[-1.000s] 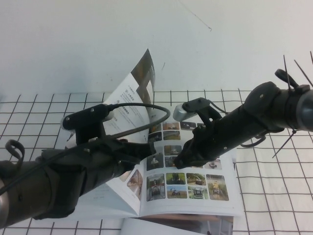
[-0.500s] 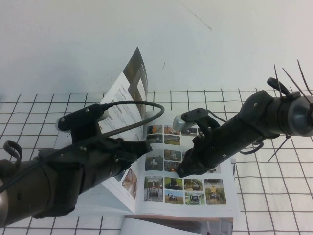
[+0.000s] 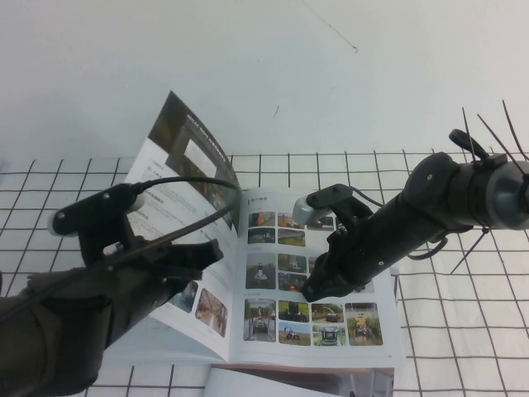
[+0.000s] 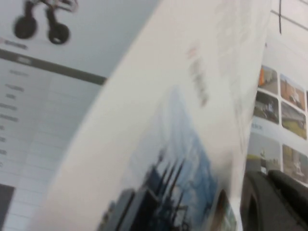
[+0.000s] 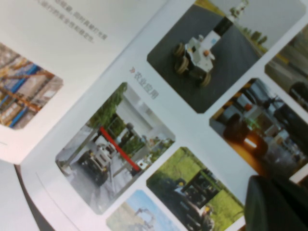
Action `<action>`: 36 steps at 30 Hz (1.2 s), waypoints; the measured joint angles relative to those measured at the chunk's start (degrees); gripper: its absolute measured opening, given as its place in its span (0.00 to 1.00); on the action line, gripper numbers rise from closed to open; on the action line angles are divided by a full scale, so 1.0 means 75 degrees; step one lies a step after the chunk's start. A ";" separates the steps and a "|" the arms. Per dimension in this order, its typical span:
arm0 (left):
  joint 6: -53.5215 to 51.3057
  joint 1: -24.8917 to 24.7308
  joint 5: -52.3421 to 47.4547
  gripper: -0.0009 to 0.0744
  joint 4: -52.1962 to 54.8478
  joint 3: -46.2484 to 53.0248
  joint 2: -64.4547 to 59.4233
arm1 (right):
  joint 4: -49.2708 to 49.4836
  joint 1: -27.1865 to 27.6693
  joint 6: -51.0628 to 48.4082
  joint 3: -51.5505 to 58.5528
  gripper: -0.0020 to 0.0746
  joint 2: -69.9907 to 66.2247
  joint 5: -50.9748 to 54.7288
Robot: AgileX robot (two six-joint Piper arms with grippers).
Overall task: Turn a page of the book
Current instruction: Open the closed book
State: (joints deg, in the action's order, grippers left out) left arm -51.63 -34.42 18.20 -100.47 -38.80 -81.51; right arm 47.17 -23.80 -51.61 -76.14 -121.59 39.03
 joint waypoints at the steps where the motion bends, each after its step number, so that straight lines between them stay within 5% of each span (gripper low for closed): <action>1: 0.0000 0.0000 0.0201 0.01 -0.0016 0.0070 0.0173 | 0.0000 0.0000 0.0000 -0.0008 0.03 0.0000 0.0000; 11: -0.0614 0.0010 0.0149 0.01 -0.0033 0.0150 0.0684 | -0.0029 0.0000 0.0000 -0.0008 0.03 0.0000 0.0000; 36: -0.2341 0.0010 0.0344 0.01 -0.0033 -0.0554 -0.2330 | 0.0016 0.0000 0.0305 0.0089 0.03 0.0000 -0.0091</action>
State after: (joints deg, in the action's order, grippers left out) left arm -69.19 -34.35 20.78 -100.72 -42.96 -98.99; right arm 47.29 -23.80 -49.32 -75.48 -121.59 38.35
